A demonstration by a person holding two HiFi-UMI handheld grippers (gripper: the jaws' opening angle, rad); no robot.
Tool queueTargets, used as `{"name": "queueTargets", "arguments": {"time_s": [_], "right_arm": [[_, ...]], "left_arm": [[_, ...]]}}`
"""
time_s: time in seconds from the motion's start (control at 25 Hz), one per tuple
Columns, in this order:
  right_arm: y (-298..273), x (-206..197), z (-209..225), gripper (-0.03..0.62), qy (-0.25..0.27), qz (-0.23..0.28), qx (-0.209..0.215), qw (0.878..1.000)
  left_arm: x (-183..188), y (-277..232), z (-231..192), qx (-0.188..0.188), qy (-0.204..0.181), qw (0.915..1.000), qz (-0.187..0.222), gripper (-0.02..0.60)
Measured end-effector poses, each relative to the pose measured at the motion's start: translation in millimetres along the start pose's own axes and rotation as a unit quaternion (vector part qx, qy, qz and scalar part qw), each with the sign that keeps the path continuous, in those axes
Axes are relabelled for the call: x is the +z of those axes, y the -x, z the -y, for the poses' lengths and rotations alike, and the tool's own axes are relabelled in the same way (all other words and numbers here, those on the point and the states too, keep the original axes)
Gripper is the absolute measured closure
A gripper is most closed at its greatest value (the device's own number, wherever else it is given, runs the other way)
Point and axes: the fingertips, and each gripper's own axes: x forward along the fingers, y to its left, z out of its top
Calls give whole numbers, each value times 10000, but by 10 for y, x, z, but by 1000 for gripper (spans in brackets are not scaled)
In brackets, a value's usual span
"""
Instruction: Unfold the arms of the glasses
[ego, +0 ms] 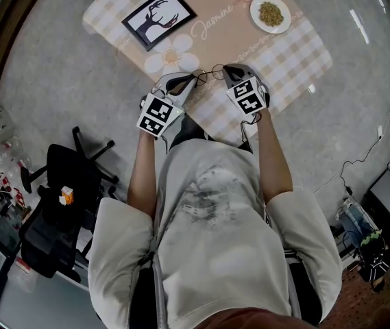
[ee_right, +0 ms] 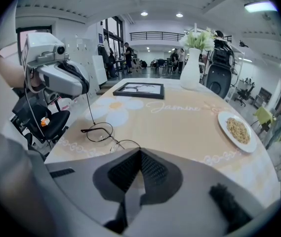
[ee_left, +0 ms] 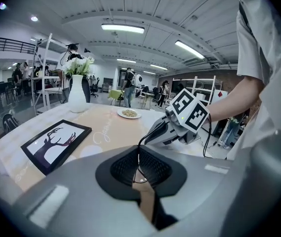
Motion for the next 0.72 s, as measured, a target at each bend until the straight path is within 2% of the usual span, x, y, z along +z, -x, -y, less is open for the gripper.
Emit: {"name": "queueTargets", "arguments": {"time_s": [0.36,0.72], "right_arm": [[-3,-1,-3,579,9,-6,-34,10000],[13,31,-14,579,240,-29,-314,9992]], "left_arm": [[25,66,-99,159,378,9989,216,566],[1,19,-123,68,517,9982,285,566]]}}
